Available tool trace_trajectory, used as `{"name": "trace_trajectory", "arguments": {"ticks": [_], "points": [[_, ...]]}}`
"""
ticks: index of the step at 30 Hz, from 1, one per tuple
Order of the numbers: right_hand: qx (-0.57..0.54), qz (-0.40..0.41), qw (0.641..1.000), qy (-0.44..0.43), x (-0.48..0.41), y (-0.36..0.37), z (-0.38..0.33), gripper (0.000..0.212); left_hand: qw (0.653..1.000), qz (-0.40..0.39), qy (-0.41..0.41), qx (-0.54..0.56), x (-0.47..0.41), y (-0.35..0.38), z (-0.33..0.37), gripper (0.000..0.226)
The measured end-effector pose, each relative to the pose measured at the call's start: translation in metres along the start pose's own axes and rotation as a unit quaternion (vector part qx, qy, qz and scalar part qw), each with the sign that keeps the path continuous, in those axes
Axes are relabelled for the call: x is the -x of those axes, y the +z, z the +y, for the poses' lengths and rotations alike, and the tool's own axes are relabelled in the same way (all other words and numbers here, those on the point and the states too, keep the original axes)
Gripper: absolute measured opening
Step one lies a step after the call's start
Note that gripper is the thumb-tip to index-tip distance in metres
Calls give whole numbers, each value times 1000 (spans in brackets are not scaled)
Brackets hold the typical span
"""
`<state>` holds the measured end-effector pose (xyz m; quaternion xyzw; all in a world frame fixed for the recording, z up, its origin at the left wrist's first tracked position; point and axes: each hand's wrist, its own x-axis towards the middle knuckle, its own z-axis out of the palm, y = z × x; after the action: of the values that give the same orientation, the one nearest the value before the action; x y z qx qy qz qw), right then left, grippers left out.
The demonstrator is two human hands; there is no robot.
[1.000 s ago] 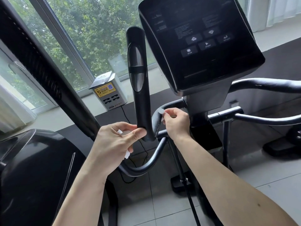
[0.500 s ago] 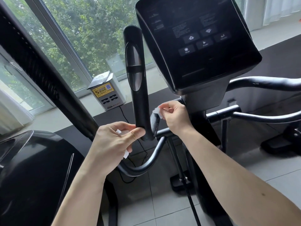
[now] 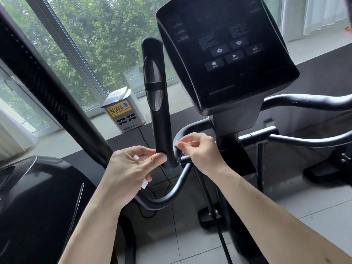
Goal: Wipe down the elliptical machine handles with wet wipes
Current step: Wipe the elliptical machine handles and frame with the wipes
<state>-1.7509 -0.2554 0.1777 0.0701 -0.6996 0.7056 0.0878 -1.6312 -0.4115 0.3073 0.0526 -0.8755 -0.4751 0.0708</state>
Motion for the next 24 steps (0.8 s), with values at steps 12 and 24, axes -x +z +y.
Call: {"name": "trace_trajectory", "arguments": {"ticks": [12, 24], "points": [[-2, 82, 997, 8, -25, 12, 4, 19, 1000, 3, -6, -1, 1, 1, 1, 24], [-44, 86, 995, -7, -26, 8, -2, 10, 1000, 9, -7, -9, 1, 2, 1, 17]]}}
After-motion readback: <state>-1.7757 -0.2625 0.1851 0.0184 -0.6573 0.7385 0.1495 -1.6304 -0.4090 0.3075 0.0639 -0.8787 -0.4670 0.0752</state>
